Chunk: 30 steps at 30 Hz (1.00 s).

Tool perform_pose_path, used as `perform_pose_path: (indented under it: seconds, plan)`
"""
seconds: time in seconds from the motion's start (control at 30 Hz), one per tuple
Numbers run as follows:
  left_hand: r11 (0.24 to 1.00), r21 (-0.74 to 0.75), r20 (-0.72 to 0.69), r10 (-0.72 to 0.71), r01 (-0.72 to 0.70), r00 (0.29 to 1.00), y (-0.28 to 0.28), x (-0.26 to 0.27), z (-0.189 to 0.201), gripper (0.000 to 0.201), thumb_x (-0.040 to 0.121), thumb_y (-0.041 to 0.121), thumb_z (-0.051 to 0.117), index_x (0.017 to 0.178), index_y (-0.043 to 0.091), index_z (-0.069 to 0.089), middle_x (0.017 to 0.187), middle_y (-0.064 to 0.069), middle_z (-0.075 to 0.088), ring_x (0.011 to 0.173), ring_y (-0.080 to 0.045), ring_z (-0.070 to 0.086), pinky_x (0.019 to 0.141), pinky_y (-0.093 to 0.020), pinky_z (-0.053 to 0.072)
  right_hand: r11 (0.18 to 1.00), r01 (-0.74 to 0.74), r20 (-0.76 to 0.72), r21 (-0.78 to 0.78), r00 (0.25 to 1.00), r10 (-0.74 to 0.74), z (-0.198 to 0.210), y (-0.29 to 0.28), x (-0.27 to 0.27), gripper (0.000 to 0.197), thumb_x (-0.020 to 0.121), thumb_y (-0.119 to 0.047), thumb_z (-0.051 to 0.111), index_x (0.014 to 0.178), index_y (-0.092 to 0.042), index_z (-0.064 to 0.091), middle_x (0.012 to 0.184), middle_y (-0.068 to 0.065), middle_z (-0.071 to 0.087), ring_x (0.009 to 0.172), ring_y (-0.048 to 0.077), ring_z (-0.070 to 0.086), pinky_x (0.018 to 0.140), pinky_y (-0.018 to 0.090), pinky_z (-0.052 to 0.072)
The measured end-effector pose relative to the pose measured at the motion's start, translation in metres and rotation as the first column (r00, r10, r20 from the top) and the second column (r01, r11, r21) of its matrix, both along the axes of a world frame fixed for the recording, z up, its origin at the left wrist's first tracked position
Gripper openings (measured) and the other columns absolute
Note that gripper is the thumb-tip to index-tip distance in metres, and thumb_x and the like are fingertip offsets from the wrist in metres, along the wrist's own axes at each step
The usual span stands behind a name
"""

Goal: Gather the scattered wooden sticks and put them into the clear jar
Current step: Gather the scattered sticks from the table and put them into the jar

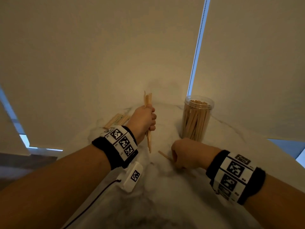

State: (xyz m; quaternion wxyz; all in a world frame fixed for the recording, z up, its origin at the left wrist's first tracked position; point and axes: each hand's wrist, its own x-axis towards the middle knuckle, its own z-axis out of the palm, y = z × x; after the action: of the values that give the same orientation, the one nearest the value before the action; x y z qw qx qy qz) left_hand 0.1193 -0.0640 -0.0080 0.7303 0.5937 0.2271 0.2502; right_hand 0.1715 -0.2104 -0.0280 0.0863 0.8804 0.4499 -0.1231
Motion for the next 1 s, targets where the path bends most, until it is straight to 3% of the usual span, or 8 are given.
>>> perform_pose_path:
  seconds: [0.17, 0.3, 0.4, 0.5, 0.6, 0.73, 0.9, 1.0]
  plan:
    - [0.998, 0.051, 0.055, 0.020, -0.023, 0.998, -0.001, 0.005, 0.005, 0.035, 0.109, 0.039, 0.034, 0.085, 0.016, 0.045, 0.060, 0.003, 0.034, 0.046, -0.008, 0.027, 0.045, -0.023, 0.023, 0.984, 0.095, -0.142, 0.154, 0.987, -0.073, 0.020, -0.001, 0.012, 0.017, 0.088, -0.022, 0.068, 0.098, -0.008, 0.071, 0.090, 0.005, 0.074, 0.082, 0.021, 0.069, 0.075, 0.032, 0.057]
    - [0.999, 0.009, 0.120, 0.029, -0.031, 0.992, -0.004, 0.017, 0.014, 0.033, 0.108, 0.041, 0.038, 0.088, 0.016, 0.047, 0.061, 0.004, 0.033, 0.048, -0.009, 0.027, 0.047, -0.024, 0.022, 0.572, 0.306, -0.320, 0.761, 0.944, -0.078, 0.060, 0.003, 0.027, 0.006, 0.085, -0.010, 0.067, 0.088, -0.015, 0.066, 0.075, -0.002, 0.071, 0.064, 0.008, 0.069, 0.066, 0.024, 0.057]
    - [0.997, 0.081, 0.127, -0.018, 0.007, 0.992, -0.011, 0.034, 0.022, 0.040, 0.102, 0.053, 0.045, 0.095, 0.014, 0.054, 0.068, 0.001, 0.046, 0.051, -0.009, 0.040, 0.047, -0.024, 0.033, 0.429, 0.267, -0.292, 0.863, 0.956, -0.008, 0.072, 0.013, 0.027, 0.008, 0.088, -0.015, 0.066, 0.093, -0.021, 0.066, 0.077, -0.005, 0.072, 0.067, 0.005, 0.071, 0.069, 0.024, 0.058]
    - [0.991, 0.131, 0.159, -0.027, 0.006, 0.987, -0.020, 0.050, 0.028, 0.034, 0.106, 0.039, 0.043, 0.094, 0.010, 0.056, 0.072, -0.002, 0.061, 0.051, -0.006, 0.060, 0.045, -0.021, 0.047, 0.442, 0.194, -0.215, 0.876, 0.977, -0.002, 0.065, 0.025, 0.030, 0.009, 0.090, -0.017, 0.063, 0.090, -0.026, 0.064, 0.075, -0.006, 0.071, 0.066, 0.005, 0.070, 0.069, 0.027, 0.060]
    - [0.993, 0.045, 0.226, 0.096, -0.109, 0.969, -0.016, 0.061, 0.027, 0.028, 0.108, 0.029, 0.040, 0.086, 0.014, 0.050, 0.063, 0.003, 0.047, 0.050, -0.011, 0.048, 0.049, -0.026, 0.042, 0.436, 0.182, -0.181, 0.881, 0.982, -0.043, 0.058, 0.028, 0.037, 0.007, 0.089, -0.028, 0.063, 0.092, -0.027, 0.057, 0.073, -0.007, 0.068, 0.064, 0.005, 0.064, 0.068, 0.031, 0.057]
    - [0.981, -0.180, 0.334, 0.133, -0.076, 0.933, -0.008, 0.072, 0.025, 0.024, 0.109, 0.027, 0.038, 0.089, 0.016, 0.043, 0.060, 0.003, 0.037, 0.051, -0.011, 0.035, 0.049, -0.027, 0.037, 0.680, 0.273, -0.341, 0.680, 0.939, -0.037, 0.051, 0.025, 0.043, 0.039, 0.089, -0.052, 0.059, 0.111, -0.021, 0.050, 0.091, -0.003, 0.068, 0.079, 0.013, 0.067, 0.076, 0.036, 0.058]
    - [0.999, -0.051, 0.260, 0.015, -0.001, 0.966, -0.011, 0.076, 0.017, 0.023, 0.110, 0.029, 0.034, 0.113, 0.010, 0.048, 0.078, -0.005, 0.065, 0.070, -0.019, 0.064, 0.061, -0.032, 0.056, 0.722, 0.133, -0.273, 0.679, 0.959, 0.080, 0.051, 0.029, 0.050, 0.021, 0.101, -0.025, 0.047, 0.087, -0.016, 0.059, 0.081, 0.006, 0.065, 0.067, 0.014, 0.058, 0.063, 0.026, 0.050]
    - [0.991, 0.001, 0.222, -0.127, 0.131, 0.967, -0.013, 0.074, 0.015, 0.025, 0.111, 0.027, 0.033, 0.118, 0.006, 0.045, 0.092, -0.014, 0.074, 0.081, -0.023, 0.071, 0.076, -0.036, 0.057, 0.702, 0.080, -0.164, 0.708, 0.985, 0.053, 0.041, 0.035, 0.051, 0.028, 0.106, -0.021, 0.036, 0.119, -0.007, 0.056, 0.100, 0.010, 0.065, 0.082, 0.020, 0.061, 0.067, 0.029, 0.051]
